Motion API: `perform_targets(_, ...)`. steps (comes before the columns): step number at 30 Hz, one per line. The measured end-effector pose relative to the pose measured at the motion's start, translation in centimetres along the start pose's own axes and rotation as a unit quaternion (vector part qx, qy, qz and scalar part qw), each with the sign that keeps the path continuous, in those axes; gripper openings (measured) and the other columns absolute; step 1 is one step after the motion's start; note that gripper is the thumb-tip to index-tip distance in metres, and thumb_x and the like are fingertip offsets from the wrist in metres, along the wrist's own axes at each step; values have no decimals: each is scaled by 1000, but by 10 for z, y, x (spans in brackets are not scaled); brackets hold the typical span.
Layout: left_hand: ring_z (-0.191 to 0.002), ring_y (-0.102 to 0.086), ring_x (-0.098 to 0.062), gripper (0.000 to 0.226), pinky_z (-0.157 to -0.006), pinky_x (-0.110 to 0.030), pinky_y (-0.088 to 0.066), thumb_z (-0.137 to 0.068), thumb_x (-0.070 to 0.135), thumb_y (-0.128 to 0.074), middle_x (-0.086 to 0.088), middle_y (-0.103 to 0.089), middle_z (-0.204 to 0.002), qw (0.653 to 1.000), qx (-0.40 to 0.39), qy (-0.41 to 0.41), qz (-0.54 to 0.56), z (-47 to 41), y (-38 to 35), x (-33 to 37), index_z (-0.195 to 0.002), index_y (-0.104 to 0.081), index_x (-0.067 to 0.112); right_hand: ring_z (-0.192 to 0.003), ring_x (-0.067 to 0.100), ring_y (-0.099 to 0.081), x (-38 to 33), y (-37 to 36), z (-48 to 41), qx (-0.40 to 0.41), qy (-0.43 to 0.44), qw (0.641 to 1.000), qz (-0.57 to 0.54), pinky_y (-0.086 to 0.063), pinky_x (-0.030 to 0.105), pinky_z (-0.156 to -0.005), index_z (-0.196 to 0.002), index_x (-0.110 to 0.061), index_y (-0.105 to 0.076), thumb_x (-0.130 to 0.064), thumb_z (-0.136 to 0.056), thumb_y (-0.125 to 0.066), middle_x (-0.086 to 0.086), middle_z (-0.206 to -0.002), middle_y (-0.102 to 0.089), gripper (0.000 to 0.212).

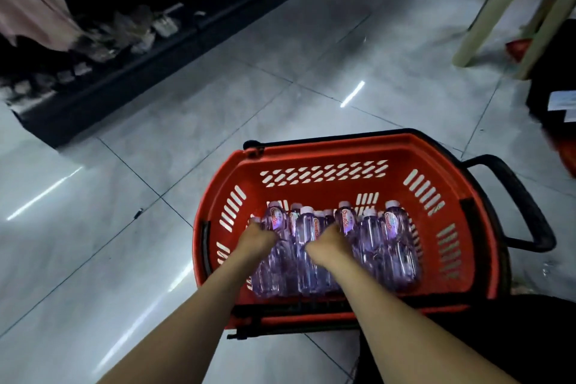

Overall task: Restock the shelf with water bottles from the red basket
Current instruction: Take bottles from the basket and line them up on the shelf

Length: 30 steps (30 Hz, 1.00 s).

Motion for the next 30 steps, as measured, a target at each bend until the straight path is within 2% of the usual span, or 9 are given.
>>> perform_targets(3, -66, -55, -17, 25, -61, -26, -44, -90, 18, -60, -3, -63, -83, 999, 27, 7, 37, -18, -7, -12, -115, -61, 12, -91, 15, -63, 25, -15, -9, -37, -46, 998, -20, -50, 23, -66, -155, -10, 3, -10, -95, -53, 12, -132, -52, 82)
perform_targets(5, -75, -61, -18, 21, -69, -29, -48, -89, 27, -67, -1, -67, -87, 999, 39, -7, 30, -24, -11, -14, -107, -63, 17, -115, 20, -59, 31, -22, -16, -62, -59, 996, -33, -51, 27, -88, -155, -9, 2, -10, -95, -54, 13, -143, -46, 82)
perform_targets(7, -80, -66, -19, 20, -69, -30, -52, -85, 27, -74, -3, -70, -91, 999, 29, -14, 21, -25, -17, -11, -100, -63, 18, -121, 22, -56, 34, -23, -24, -72, -66, 995, -38, -49, 27, -89, -155, -9, -1, -12, -94, -58, 13, -145, -44, 84)
perform_targets(11, -72, -67, -19, 17, -58, -30, -58, -78, 5, -77, -10, -70, -88, 1000, -3, 17, -22, -28, -26, -10, -85, -63, 11, -95, 17, -62, 41, -28, -38, -90, -81, 992, -40, -52, 28, -81, -150, -8, -25, -20, -87, -70, 3, -99, -57, 79)
perform_targets(13, -69, -62, -16, 22, -48, -22, -48, -75, 6, -80, -9, -67, -88, 998, -28, 46, -26, -27, -26, -11, -88, -62, 7, -100, 20, -60, 41, -31, -38, -106, -83, 990, -33, -51, 31, -87, -147, -7, -27, -24, -85, -73, 8, -120, -57, 79)
perform_targets(17, -96, -62, -25, 53, -65, -30, -56, -66, 12, -86, -12, -65, -109, 984, -127, 118, -43, -16, -39, -31, -111, -58, -1, -135, 31, -43, 43, -33, -40, -124, -83, 988, -26, -41, 39, -106, -155, -11, -8, -20, -83, -75, 14, -153, -34, 98)
perform_targets(20, -112, -58, -30, 83, -88, -41, -55, -60, 13, -88, -14, -61, -125, 979, -151, 135, -34, -11, -44, -42, -131, -47, 2, -138, 32, -38, 47, -35, -38, -142, -103, 984, -40, -38, 41, -109, -153, -10, -10, -12, -82, -75, 14, -154, -31, 96)
perform_targets(25, -106, -63, -24, 49, -88, -40, -51, -72, 1, -79, -9, -68, -107, 974, -175, 134, 47, -2, -50, -36, -112, -52, 12, -132, 31, -46, 53, -24, -36, -139, -116, 983, -44, -43, 40, -106, -145, -5, -28, -6, -81, -74, 15, -145, -44, 79)
perform_targets(30, -105, -66, -24, 73, -90, -48, -50, -72, -8, -75, -8, -71, -109, 972, -184, 112, 98, 2, -47, -30, -134, -44, 14, -131, 31, -46, 52, -15, -28, -148, -112, 978, -95, -43, 46, -106, -141, -7, -35, -5, -81, -75, 14, -144, -45, 72)
Point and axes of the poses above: each hand's wrist, its own z-axis away from the middle knuckle, its own y-axis out of the back of the hand, x = y × z, the point moved 8 cm from there along -z, towards the middle knuckle
